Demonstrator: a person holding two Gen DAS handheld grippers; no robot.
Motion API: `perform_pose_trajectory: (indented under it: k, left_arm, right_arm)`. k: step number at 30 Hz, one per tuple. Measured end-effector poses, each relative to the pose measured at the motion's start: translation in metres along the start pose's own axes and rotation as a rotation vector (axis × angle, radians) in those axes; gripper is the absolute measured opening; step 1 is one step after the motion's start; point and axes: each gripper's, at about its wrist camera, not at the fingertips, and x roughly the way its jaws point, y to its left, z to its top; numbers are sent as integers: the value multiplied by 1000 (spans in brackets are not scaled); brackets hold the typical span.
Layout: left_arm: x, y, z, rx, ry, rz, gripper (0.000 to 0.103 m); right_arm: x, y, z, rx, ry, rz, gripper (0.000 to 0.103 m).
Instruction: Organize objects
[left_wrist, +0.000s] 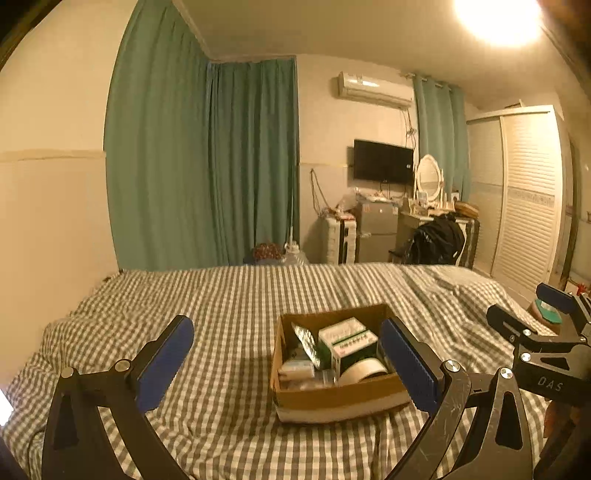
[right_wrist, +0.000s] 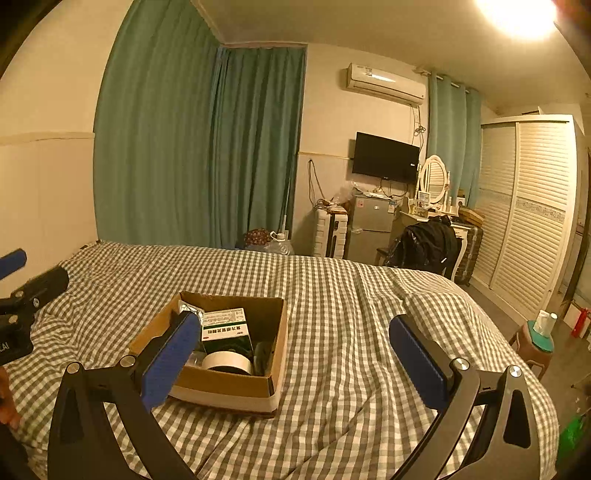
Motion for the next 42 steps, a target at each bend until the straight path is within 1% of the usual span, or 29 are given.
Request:
perform_pose_trajectory:
  k: [5,11,25,42]
  left_arm:
    - [4,-2,-11,-6,23,-14,103]
    - [8,-6,-18,10,47,-13,103]
    - [9,-13,-17,13,61,-35,103]
    - [9,-16,-20,15,76,-38,103]
  right_arm:
    - [8,5,-10,-14,11,-9,103]
    - [17,3,-17,5,61,-19,103]
    - [12,2,-13,15,55,-20,103]
    - [10,2,-15,10,62,-14,103]
